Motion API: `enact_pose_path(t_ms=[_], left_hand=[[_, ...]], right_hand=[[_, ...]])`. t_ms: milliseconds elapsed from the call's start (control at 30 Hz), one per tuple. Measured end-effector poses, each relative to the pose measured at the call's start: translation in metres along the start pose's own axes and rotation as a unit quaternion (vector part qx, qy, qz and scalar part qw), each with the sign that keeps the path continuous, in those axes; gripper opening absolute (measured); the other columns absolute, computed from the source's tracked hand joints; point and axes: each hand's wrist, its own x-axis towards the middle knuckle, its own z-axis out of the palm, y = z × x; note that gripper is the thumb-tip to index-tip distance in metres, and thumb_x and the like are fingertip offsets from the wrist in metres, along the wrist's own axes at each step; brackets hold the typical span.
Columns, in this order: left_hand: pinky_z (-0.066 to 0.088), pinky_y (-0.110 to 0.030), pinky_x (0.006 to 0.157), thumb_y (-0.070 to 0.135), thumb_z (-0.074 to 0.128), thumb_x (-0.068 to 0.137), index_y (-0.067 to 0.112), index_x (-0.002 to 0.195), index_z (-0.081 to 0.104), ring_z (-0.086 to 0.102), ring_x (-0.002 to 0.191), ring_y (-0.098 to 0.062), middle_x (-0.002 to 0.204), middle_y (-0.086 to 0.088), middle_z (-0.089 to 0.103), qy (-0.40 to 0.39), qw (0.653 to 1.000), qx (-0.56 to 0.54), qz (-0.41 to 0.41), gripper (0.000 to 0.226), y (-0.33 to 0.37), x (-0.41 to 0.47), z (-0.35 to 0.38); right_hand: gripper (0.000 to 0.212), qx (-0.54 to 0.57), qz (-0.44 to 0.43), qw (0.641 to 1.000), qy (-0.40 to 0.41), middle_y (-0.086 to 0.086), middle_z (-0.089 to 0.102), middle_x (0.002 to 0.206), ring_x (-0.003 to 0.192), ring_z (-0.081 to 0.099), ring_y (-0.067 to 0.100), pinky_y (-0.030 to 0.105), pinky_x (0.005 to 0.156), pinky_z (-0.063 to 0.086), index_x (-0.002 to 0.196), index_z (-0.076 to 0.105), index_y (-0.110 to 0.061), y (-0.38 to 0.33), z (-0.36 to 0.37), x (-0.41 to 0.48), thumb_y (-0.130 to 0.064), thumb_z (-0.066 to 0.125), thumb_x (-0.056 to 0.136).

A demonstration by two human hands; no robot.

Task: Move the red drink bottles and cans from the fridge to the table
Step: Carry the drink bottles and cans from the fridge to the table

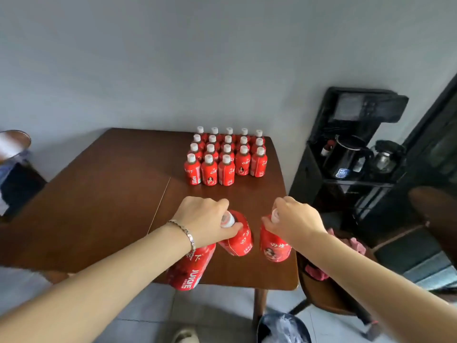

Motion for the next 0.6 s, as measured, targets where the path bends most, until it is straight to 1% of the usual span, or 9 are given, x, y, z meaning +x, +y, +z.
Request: enact_pose_path(t_ms=[67,133,200,300,400,500,533,567,600], left_hand=[[0.039,-0.026,0.065,0.066,0.037,0.086,0.024,0.085,0.040,0.057,0.073,-0.017,0.078,0.006,0.059,-0.008,1.000,-0.006,-0.004,0.042,-0.027,0.028,0.020],[0.039,-0.027,0.065,0.066,0.037,0.085,0.024,0.087,0.041,0.055,0.071,-0.016,0.081,0.005,0.062,-0.041,0.999,-0.004,-0.001,0.042,-0.049,0.052,0.036],[0.037,-0.027,0.065,0.066,0.038,0.084,0.023,0.087,0.041,0.056,0.072,-0.017,0.085,0.004,0.065,-0.057,0.998,-0.016,0.011,0.042,-0.073,0.082,0.055],[0.036,-0.027,0.065,0.065,0.040,0.084,0.023,0.087,0.040,0.062,0.079,-0.018,0.087,0.004,0.066,-0.069,0.996,-0.028,0.043,0.042,-0.107,0.122,0.078],[0.036,-0.026,0.064,0.064,0.039,0.085,0.023,0.090,0.039,0.063,0.082,-0.018,0.088,0.004,0.066,-0.063,0.994,-0.047,0.072,0.041,-0.133,0.159,0.096],[0.037,-0.024,0.062,0.064,0.038,0.086,0.023,0.096,0.047,0.064,0.082,-0.017,0.087,0.005,0.066,-0.041,0.992,-0.078,0.095,0.044,-0.149,0.191,0.112],[0.036,-0.022,0.058,0.065,0.038,0.085,0.022,0.095,0.050,0.064,0.077,-0.015,0.082,0.006,0.066,-0.034,0.991,-0.088,0.094,0.046,-0.153,0.200,0.118],[0.032,-0.020,0.050,0.066,0.039,0.083,0.022,0.089,0.053,0.064,0.068,-0.013,0.073,0.007,0.066,-0.023,0.991,-0.093,0.097,0.047,-0.156,0.207,0.123],[0.024,-0.016,0.043,0.066,0.041,0.079,0.022,0.079,0.057,0.061,0.054,-0.010,0.059,0.008,0.062,-0.010,0.991,-0.088,0.096,0.046,-0.159,0.215,0.130]], right_hand=[[0.040,0.033,0.026,0.999,-0.022,0.000,0.056,0.110,0.094,0.062,0.021,0.027,0.071,0.048,0.112,0.053,-0.016,-0.002,0.019,0.042,-0.050,0.047,0.092],[0.038,0.085,0.061,0.993,-0.052,0.001,0.054,0.110,0.094,0.062,0.022,0.027,0.071,0.049,0.111,0.054,-0.015,-0.004,0.038,0.074,-0.047,0.053,0.090],[0.036,0.131,0.098,0.984,-0.076,0.002,0.053,0.110,0.094,0.060,0.021,0.026,0.071,0.049,0.111,0.054,-0.015,-0.006,0.057,0.113,-0.044,0.057,0.089],[0.034,0.169,0.145,0.969,-0.104,0.004,0.051,0.114,0.095,0.059,0.019,0.026,0.073,0.051,0.113,0.055,-0.016,-0.009,0.077,0.167,-0.039,0.060,0.088],[0.032,0.208,0.199,0.952,-0.101,0.005,0.049,0.116,0.094,0.059,0.020,0.029,0.071,0.054,0.113,0.056,-0.016,-0.010,0.092,0.215,-0.035,0.061,0.088],[0.033,0.229,0.228,0.943,-0.084,0.006,0.047,0.117,0.088,0.057,0.019,0.025,0.061,0.050,0.117,0.056,-0.015,-0.010,0.105,0.261,-0.034,0.059,0.089],[0.033,0.235,0.236,0.939,-0.082,0.006,0.047,0.117,0.087,0.057,0.018,0.025,0.061,0.051,0.117,0.056,-0.015,-0.010,0.109,0.276,-0.034,0.059,0.089],[0.031,0.244,0.243,0.935,-0.079,0.005,0.046,0.117,0.087,0.058,0.018,0.028,0.063,0.054,0.115,0.056,-0.016,-0.010,0.112,0.288,-0.034,0.060,0.089],[0.030,0.254,0.242,0.933,-0.073,0.005,0.046,0.117,0.088,0.058,0.019,0.031,0.068,0.056,0.114,0.057,-0.017,-0.008,0.116,0.303,-0.033,0.060,0.089]])
